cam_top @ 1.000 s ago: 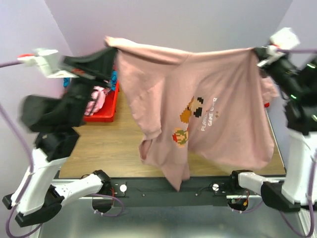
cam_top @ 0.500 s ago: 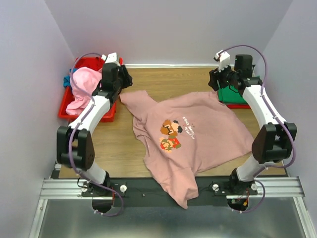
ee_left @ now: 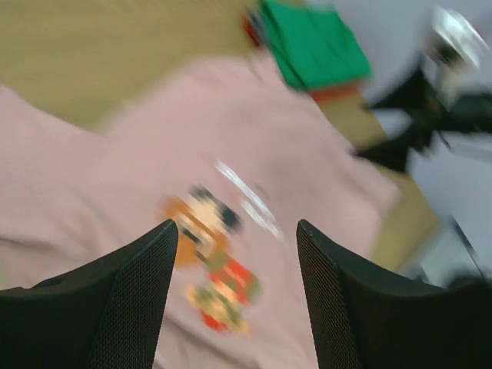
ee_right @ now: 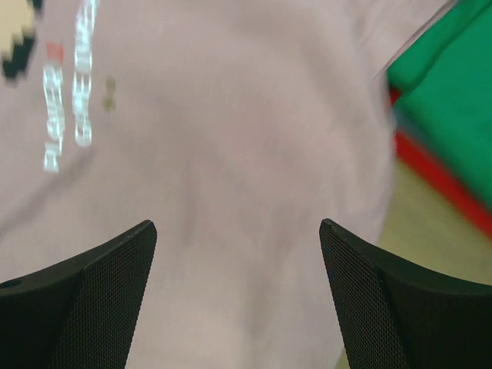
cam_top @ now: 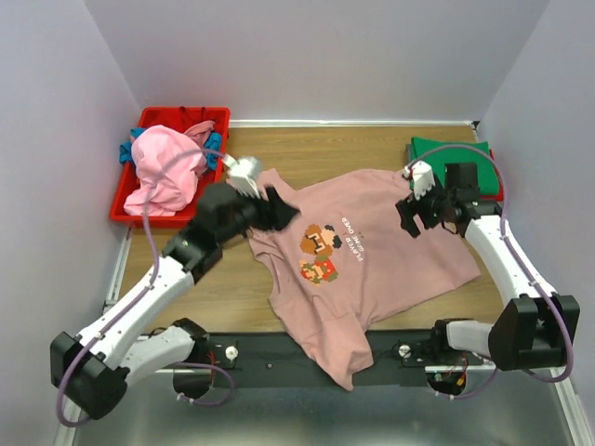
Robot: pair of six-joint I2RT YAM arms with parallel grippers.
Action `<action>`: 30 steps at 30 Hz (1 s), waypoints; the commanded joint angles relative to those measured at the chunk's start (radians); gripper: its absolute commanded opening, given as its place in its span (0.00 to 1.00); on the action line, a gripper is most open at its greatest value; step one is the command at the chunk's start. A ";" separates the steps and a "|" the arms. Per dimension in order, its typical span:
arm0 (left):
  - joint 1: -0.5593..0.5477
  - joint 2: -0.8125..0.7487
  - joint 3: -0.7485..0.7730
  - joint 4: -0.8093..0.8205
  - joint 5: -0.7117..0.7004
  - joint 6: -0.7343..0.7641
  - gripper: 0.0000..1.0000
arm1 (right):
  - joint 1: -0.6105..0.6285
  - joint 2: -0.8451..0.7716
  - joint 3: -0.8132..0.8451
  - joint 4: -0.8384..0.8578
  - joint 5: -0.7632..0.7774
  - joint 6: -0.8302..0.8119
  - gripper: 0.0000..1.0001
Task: Fold and stack the t-shirts
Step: Flatten the tshirt out
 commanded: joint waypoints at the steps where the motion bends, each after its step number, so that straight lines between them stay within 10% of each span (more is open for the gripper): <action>1: -0.282 -0.093 -0.249 -0.100 0.022 -0.314 0.65 | -0.018 -0.039 -0.104 -0.154 0.058 -0.084 0.93; 14: -0.937 -0.048 -0.405 -0.307 -0.248 -0.860 0.64 | -0.018 -0.012 -0.148 -0.160 0.011 -0.027 0.92; 30: -0.978 -0.093 -0.503 -0.353 -0.437 -1.248 0.62 | -0.039 -0.029 -0.207 -0.163 0.086 -0.060 0.92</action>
